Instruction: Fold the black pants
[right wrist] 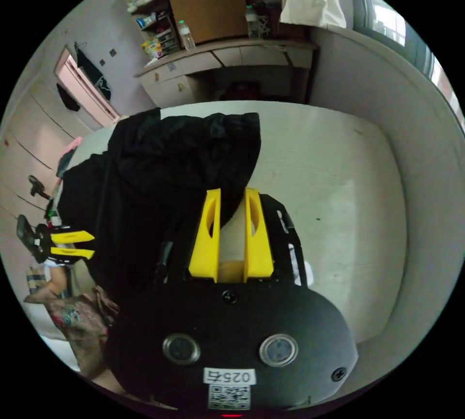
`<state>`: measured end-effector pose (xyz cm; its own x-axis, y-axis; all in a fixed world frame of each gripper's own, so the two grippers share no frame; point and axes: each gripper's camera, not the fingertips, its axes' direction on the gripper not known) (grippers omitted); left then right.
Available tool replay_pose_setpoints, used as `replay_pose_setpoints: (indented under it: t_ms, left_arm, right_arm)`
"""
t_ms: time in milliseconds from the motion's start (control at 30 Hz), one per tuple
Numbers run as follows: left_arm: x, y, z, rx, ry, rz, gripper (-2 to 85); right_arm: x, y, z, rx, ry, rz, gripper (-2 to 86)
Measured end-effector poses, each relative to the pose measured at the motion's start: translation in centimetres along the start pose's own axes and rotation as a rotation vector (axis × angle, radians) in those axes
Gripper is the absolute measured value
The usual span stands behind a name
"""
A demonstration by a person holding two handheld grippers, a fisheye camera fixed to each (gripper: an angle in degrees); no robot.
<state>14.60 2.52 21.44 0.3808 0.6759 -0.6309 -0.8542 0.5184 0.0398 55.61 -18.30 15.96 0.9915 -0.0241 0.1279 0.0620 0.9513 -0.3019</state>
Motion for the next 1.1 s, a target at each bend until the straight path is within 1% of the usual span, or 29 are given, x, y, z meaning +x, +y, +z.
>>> replay_pose_setpoints:
  t_ms: [100, 133, 200, 233, 267, 333, 367, 400, 433, 467, 500, 533, 567, 633, 700, 767, 833, 867, 900, 967, 1100]
  left_arm:
    - [0.2, 0.1, 0.6, 0.004, 0.047, 0.023, 3.7]
    - [0.1, 0.1, 0.7, 0.004, 0.069, 0.026, 3.7]
    - [-0.5, 0.3, 1.1, 0.002, 0.184, 0.037, 3.5]
    - [-0.8, 0.4, 1.0, 0.001, 0.214, 0.039, 3.4]
    - [-1.6, 0.8, 0.2, 0.025, 0.265, 0.053, 3.3]
    - [-4.3, 1.5, -2.2, 0.095, 0.300, 0.032, 3.2]
    - [-6.8, 1.9, -4.0, 0.153, 0.298, 0.014, 3.2]
    - [-9.9, 2.1, -5.5, 0.194, 0.250, -0.032, 3.3]
    - [-11.7, 2.1, -6.1, 0.210, 0.210, -0.062, 3.3]
    - [-15.3, 2.1, -6.6, 0.221, 0.120, -0.123, 3.4]
    - [-18.9, 2.0, -6.5, 0.214, 0.036, -0.186, 3.4]
    - [-20.7, 2.1, -6.3, 0.210, 0.000, -0.221, 3.5]
    - [-23.9, 2.5, -5.9, 0.219, -0.034, -0.295, 3.5]
    - [-27.4, 3.2, -5.1, 0.234, -0.062, -0.356, 3.5]
    - [-29.6, 4.5, -4.3, 0.278, -0.172, -0.378, 3.6]
    - [-29.9, 5.9, -4.3, 0.347, -0.199, -0.355, 4.2]
    - [-29.8, 7.7, -4.9, 0.439, -0.155, -0.338, 4.7]
    - [-29.5, 9.1, -5.7, 0.523, -0.131, -0.322, 4.8]
    - [-29.0, 10.7, -6.7, 0.609, -0.149, -0.326, 4.8]
    - [-28.4, 12.8, -8.0, 0.698, -0.206, -0.339, 4.9]
    - [-27.6, 15.8, -9.6, 0.767, -0.232, -0.289, 6.9]
  right_arm:
    - [0.0, 0.8, -0.5, -0.023, 0.151, -0.018, 6.2]
    - [0.2, 1.0, -0.6, -0.030, 0.155, -0.019, 6.2]
    - [1.3, 1.4, -0.6, -0.073, 0.152, 0.013, 7.6]
    - [1.6, 1.4, -0.7, -0.084, 0.145, 0.025, 8.2]
    - [2.0, 1.5, -1.2, -0.090, 0.142, 0.043, 9.6]
    - [1.7, 1.8, -2.9, -0.042, 0.169, 0.067, 11.2]
    - [0.6, 2.3, -4.8, 0.057, 0.155, 0.053, 11.3]
    - [-1.1, 2.5, -6.7, 0.164, 0.063, 0.025, 11.1]
    - [-2.1, 2.4, -7.6, 0.221, -0.008, 0.003, 11.0]
    - [-4.5, 2.0, -8.7, 0.326, -0.159, -0.079, 10.4]
    - [-7.4, 0.8, -8.8, 0.377, -0.274, -0.165, 9.7]
    - [-9.0, -0.1, -8.5, 0.387, -0.316, -0.204, 9.5]
    - [-12.3, -2.0, -7.4, 0.407, -0.383, -0.290, 9.0]
    - [-17.1, -5.4, -4.5, 0.389, -0.457, -0.369, 6.6]
    - [-23.9, -10.9, 1.0, 0.248, -0.456, -0.454, 7.1]
    - [-28.7, -14.0, 5.0, 0.175, -0.381, -0.510, 9.0]
    - [-32.8, -16.5, 8.4, 0.104, -0.310, -0.563, 9.8]
    - [-34.8, -17.9, 10.6, 0.062, -0.238, -0.559, 10.4]
    - [-36.4, -18.7, 12.5, 0.020, -0.187, -0.576, 10.3]
    - [-37.8, -19.6, 14.7, -0.034, -0.126, -0.578, 9.9]
    - [-37.4, -20.6, 14.7, -0.054, -0.142, -0.533, 6.9]
